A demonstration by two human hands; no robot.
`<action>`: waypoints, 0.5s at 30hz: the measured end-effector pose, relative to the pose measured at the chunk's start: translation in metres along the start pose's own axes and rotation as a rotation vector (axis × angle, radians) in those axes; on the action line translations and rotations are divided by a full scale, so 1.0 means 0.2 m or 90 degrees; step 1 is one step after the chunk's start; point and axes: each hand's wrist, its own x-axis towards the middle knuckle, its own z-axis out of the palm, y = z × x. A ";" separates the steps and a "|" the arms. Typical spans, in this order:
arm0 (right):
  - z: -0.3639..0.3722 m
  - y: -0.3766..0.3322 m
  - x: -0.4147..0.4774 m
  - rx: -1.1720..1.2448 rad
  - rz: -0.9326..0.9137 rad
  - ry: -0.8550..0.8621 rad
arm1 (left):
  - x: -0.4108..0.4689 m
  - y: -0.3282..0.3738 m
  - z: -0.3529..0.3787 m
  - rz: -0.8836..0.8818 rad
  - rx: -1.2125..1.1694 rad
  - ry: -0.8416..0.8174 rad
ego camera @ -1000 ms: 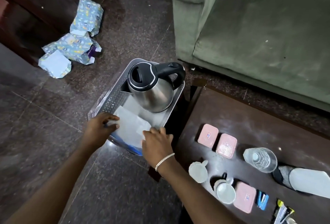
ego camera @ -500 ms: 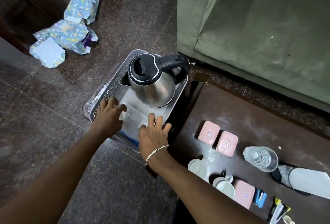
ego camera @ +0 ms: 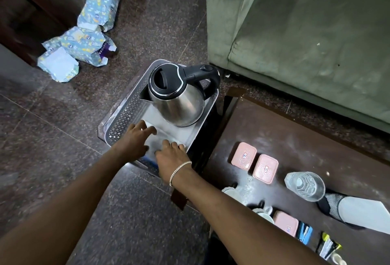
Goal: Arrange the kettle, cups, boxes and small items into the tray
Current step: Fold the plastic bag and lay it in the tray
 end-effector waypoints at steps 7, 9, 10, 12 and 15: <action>-0.13 0.14 -0.20 0.084 -0.010 0.176 | -0.13 0.14 -0.09 0.038 -0.068 0.114; -0.16 0.21 -0.29 0.129 -0.003 0.208 | -0.18 0.22 -0.10 0.061 -0.082 0.144; -0.17 0.25 -0.34 0.150 0.002 0.220 | -0.20 0.27 -0.11 0.077 -0.089 0.155; -0.19 0.35 -0.46 0.182 0.019 0.234 | -0.23 0.38 -0.11 0.119 -0.109 0.174; -0.18 0.48 -0.64 0.201 0.046 0.231 | -0.27 0.56 -0.09 0.174 -0.134 0.182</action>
